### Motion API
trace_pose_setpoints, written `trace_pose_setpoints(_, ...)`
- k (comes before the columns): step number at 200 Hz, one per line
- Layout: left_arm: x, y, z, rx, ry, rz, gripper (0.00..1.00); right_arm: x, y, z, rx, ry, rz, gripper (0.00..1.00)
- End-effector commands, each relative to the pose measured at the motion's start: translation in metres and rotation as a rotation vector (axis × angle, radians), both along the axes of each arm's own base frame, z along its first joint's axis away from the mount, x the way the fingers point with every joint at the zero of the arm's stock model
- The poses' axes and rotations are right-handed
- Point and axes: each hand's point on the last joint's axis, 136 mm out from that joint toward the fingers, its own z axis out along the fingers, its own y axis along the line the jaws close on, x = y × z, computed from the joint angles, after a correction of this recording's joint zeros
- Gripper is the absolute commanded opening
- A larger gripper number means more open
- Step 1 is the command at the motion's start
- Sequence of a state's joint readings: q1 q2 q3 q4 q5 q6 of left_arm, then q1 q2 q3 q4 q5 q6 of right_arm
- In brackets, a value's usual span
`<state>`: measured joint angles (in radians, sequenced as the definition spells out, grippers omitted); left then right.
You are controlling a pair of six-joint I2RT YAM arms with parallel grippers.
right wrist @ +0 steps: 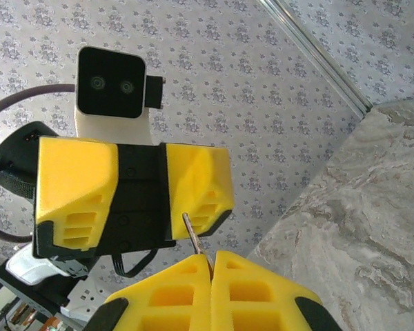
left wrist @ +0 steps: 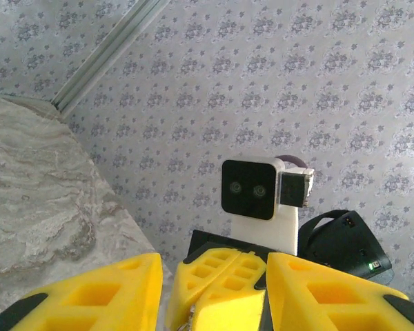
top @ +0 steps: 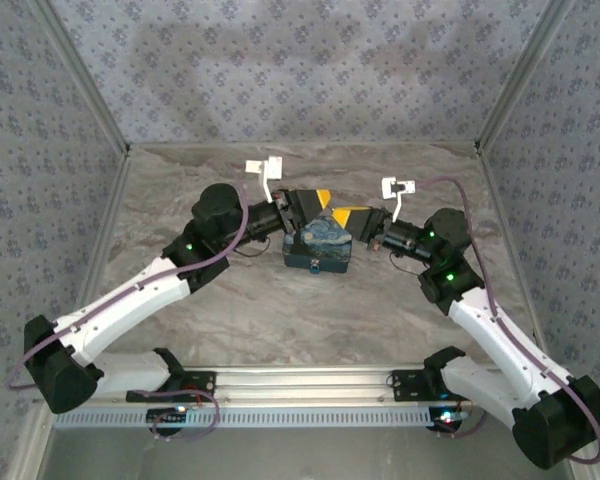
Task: Unlock the padlock with the key
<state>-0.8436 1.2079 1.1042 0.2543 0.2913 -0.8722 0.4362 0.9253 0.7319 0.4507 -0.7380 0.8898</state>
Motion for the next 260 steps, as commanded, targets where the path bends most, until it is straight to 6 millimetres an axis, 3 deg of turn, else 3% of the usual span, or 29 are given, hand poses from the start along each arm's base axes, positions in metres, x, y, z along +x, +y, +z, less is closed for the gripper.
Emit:
trace_pose_setpoints(1, 0.000, 0.005, 0.005, -0.007, -0.010, 0.011, 0.42, -0.002, -0.003, 0.004, -0.002, -0.034, -0.009, 0.00)
trace_pose_setpoints(86, -0.001, -0.012, -0.004, 0.004, 0.017, -0.046, 0.30, -0.004, -0.004, 0.012, 0.007, -0.048, -0.006, 0.00)
trace_pose_setpoints(131, -0.002, -0.015, -0.008, 0.007, 0.020, -0.054, 0.00, -0.005, -0.007, 0.012, 0.012, -0.054, -0.014, 0.00)
trace_pose_setpoints(173, -0.002, -0.014, -0.008, 0.009, 0.019, -0.046, 0.00, -0.005, -0.008, 0.014, 0.018, -0.059, -0.017, 0.00)
trace_pose_setpoints(220, 0.001, -0.019, -0.002, -0.002, 0.010, -0.055, 0.00, -0.007, 0.001, 0.001, 0.002, -0.036, 0.009, 0.00)
trace_pose_setpoints(260, 0.000, -0.016, -0.009, 0.004, 0.022, -0.046, 0.00, -0.004, -0.011, 0.008, 0.014, -0.046, -0.037, 0.00)
